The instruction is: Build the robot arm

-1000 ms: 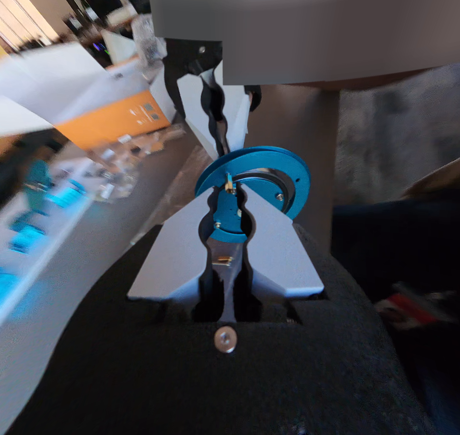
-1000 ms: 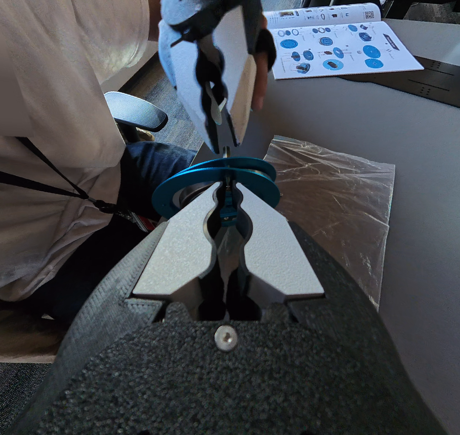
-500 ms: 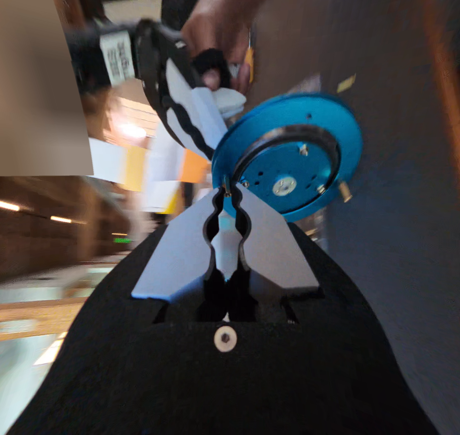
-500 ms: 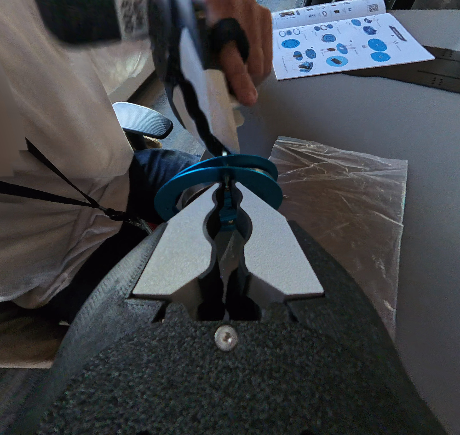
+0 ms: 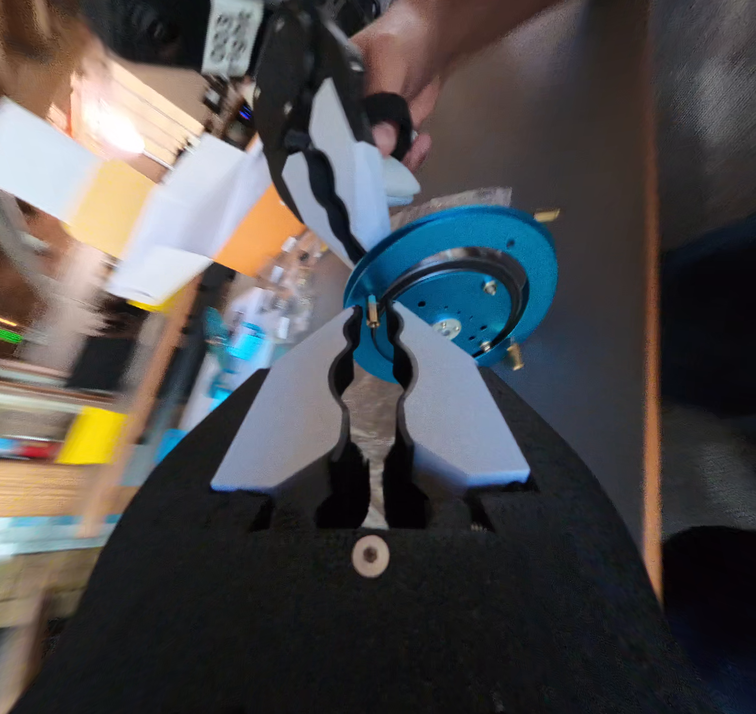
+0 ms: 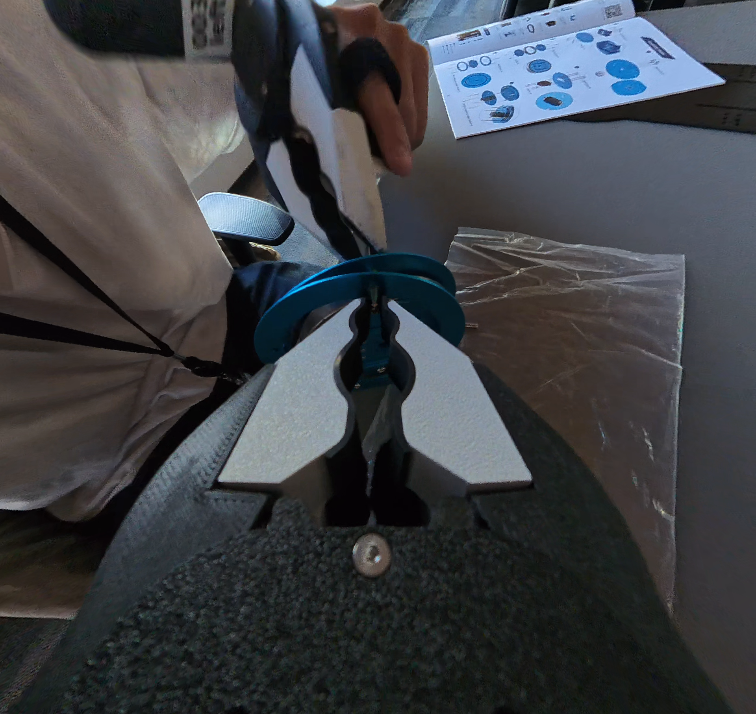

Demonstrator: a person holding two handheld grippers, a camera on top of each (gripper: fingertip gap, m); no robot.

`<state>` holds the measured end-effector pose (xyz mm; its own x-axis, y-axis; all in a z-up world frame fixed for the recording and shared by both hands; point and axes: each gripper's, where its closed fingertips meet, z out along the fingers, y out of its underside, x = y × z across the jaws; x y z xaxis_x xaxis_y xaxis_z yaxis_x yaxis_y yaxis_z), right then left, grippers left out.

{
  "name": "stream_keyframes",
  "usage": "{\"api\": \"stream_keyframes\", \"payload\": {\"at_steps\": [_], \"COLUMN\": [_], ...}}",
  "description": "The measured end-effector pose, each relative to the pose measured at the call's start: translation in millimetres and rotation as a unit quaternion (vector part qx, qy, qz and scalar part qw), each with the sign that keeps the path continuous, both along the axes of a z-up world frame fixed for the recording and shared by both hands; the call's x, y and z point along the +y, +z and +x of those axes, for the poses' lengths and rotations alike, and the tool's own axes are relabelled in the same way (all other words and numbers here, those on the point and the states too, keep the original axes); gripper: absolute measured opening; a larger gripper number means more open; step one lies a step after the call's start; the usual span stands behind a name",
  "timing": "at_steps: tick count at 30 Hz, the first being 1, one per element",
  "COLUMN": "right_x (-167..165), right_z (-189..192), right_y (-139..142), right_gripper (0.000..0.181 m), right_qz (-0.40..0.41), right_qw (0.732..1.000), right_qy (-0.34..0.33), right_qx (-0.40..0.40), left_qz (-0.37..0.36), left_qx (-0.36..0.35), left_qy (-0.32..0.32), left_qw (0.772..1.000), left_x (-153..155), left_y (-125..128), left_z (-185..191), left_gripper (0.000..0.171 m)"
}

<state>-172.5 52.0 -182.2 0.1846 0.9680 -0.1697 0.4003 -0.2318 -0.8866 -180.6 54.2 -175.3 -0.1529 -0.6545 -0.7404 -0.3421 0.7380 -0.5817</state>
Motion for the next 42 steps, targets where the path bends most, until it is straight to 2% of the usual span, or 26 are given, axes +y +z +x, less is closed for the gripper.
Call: {"api": "stream_keyframes", "payload": {"at_steps": [1, 3, 5, 7, 9, 13, 16, 19, 21, 23, 24, 25, 27, 28, 30, 32, 33, 34, 36, 38, 40, 42], "right_x": [0.1, -0.3, -0.4, -0.8, 0.1, -2.5, -4.2, -2.8, -1.3, -0.2, 0.7, 1.7, 4.2, 4.1, 2.6, 3.3, 3.6, 4.5, 6.5, 8.5, 9.0, 8.4], "right_z": [-0.5, -0.4, -0.3, -0.7, -0.1, -3.5, -3.3, -4.2, -4.6, -4.6, -4.1, -3.6, -3.2, -2.9, -2.3, -2.6, -3.1, -3.5, -3.6, -3.2, -3.8, -4.6], "right_y": [-0.1, 0.0, 0.2, 0.2, 0.7, 3.9, 2.0, 0.0, 0.4, 3.2, 4.1, 4.6, 4.8, 4.5, 3.4, 2.1, 1.3, 0.8, 0.5, -0.5, -0.8, -0.6], "right_gripper": [0.004, 0.003, 0.003, 0.003, 0.003, 0.003, 0.002, 0.003, 0.003, 0.003, 0.003, 0.003, 0.002, 0.003, 0.003, 0.002, 0.002, 0.002, 0.002, 0.002, 0.003, 0.003], "right_qz": [0.007, 0.01, 0.015, 0.016, 0.017, -0.002, -0.026, -0.075, -0.142, -0.22, -0.255, -0.279, -0.284, -0.272, -0.227, -0.181, -0.156, -0.132, -0.102, -0.084, -0.065, -0.059], "right_qw": [1.0, 1.0, 1.0, 1.0, 1.0, 1.0, 1.0, 0.997, 0.989, 0.972, 0.962, 0.955, 0.952, 0.956, 0.97, 0.981, 0.986, 0.989, 0.993, 0.995, 0.997, 0.997], "right_qy": [-0.001, -0.002, -0.003, -0.004, -0.007, 0.0, 0.007, 0.004, 0.002, 0.003, 0.001, 0.0, -0.005, -0.005, -0.002, -0.004, -0.003, -0.004, -0.008, -0.012, -0.013, -0.011], "right_qx": [-0.004, -0.009, -0.011, -0.013, -0.014, 0.005, 0.009, 0.023, 0.05, 0.083, 0.095, 0.104, 0.111, 0.106, 0.087, 0.072, 0.065, 0.062, 0.056, 0.049, 0.045, 0.042], "left_qz": [-0.071, -0.213, -0.306, -0.35, -0.343, -0.219, -0.116, 0.053, 0.212, 0.369, 0.419, 0.447, 0.444, 0.42, 0.319, 0.164, 0.067, -0.036, -0.223, -0.361, -0.426, -0.438], "left_qx": [0.006, 0.022, 0.024, 0.023, 0.018, 0.027, 0.017, 0.004, -0.002, -0.005, -0.006, -0.006, -0.006, -0.01, -0.017, -0.016, -0.017, -0.017, -0.022, -0.034, -0.054, -0.056], "left_qy": [0.001, -0.009, -0.011, -0.015, -0.017, -0.006, -0.011, -0.013, -0.013, -0.015, -0.016, -0.017, -0.015, -0.013, -0.002, 0.017, 0.02, 0.019, 0.014, 0.007, 0.006, 0.006], "left_qw": [0.997, 0.977, 0.952, 0.936, 0.939, 0.975, 0.993, 0.999, 0.977, 0.929, 0.908, 0.895, 0.896, 0.907, 0.947, 0.986, 0.997, 0.999, 0.974, 0.932, 0.903, 0.897], "left_x": [-0.3, -4.5, -4.1, -3.3, -2.9, -3.2, -4.8, -0.5, 1.8, 2.4, 3.2, 4.2, 6.7, 6.3, 5.4, 7.0, 5.4, 2.2, -3.0, -3.4, 1.9, 3.1], "left_y": [1.8, 2.2, 3.2, 4.4, 3.3, -5.2, -4.1, -2.6, -1.6, -0.7, -0.4, -0.2, -0.3, -0.4, -1.0, -2.3, -3.5, -4.7, -3.3, 1.6, 6.7, 4.5], "left_z": [-0.8, -2.4, -2.2, -1.7, -0.9, 1.0, 1.2, 0.7, 0.6, 1.1, 1.7, 2.0, 2.5, 2.8, 3.2, 1.7, 0.4, -1.2, -4.0, -6.5, -8.1, -7.8], "left_gripper": [0.012, 0.013, 0.007, 0.006, 0.006, 0.006, 0.006, 0.005, 0.006, 0.005, 0.006, 0.006, 0.006, 0.006, 0.007, 0.008, 0.009, 0.011, 0.014, 0.015, 0.014, 0.011]}}
